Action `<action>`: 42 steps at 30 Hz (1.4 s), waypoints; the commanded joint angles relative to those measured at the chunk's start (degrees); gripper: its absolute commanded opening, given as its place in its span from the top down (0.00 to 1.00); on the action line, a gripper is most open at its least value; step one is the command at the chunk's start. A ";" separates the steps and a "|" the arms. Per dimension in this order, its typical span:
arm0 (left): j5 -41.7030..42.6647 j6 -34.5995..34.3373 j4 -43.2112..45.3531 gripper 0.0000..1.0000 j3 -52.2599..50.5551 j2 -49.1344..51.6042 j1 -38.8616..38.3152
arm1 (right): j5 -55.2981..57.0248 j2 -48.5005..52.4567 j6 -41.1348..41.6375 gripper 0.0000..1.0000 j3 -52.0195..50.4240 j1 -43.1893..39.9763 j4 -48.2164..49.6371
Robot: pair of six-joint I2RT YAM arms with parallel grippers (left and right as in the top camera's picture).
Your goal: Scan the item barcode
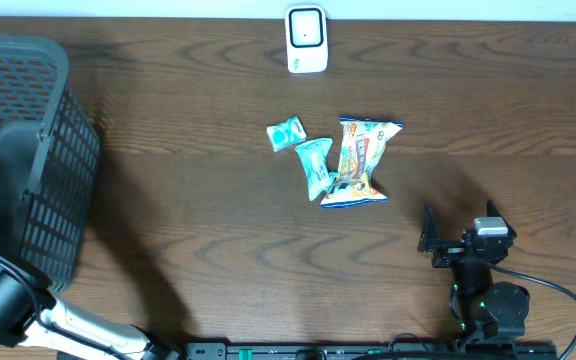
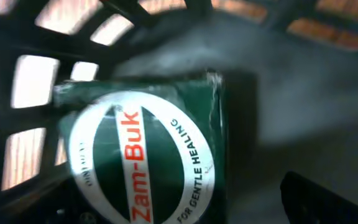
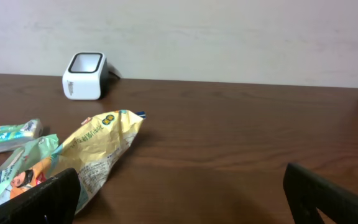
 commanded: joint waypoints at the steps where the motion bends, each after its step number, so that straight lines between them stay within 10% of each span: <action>1: 2.67 3.26 0.44 0.02 -0.57 2.10 0.46 | 0.07 -0.35 0.31 0.01 -0.09 -0.39 -0.26; 4: 3.13 4.04 0.50 0.16 -0.55 2.10 0.44 | 0.07 -0.35 0.31 0.01 -0.09 -0.39 -0.26; 19: 16.13 13.60 1.55 0.16 -0.44 2.03 -6.67 | 0.07 -0.35 0.33 0.01 -0.09 -0.39 -0.26; 34: 1.92 14.05 1.60 0.21 0.70 -0.94 -10.14 | 0.07 -0.35 0.31 0.01 -0.09 -0.39 -0.26; 42: -5.27 3.19 -1.51 0.14 0.31 -3.80 -9.92 | 0.07 -0.35 0.33 0.01 -0.09 -0.39 -0.24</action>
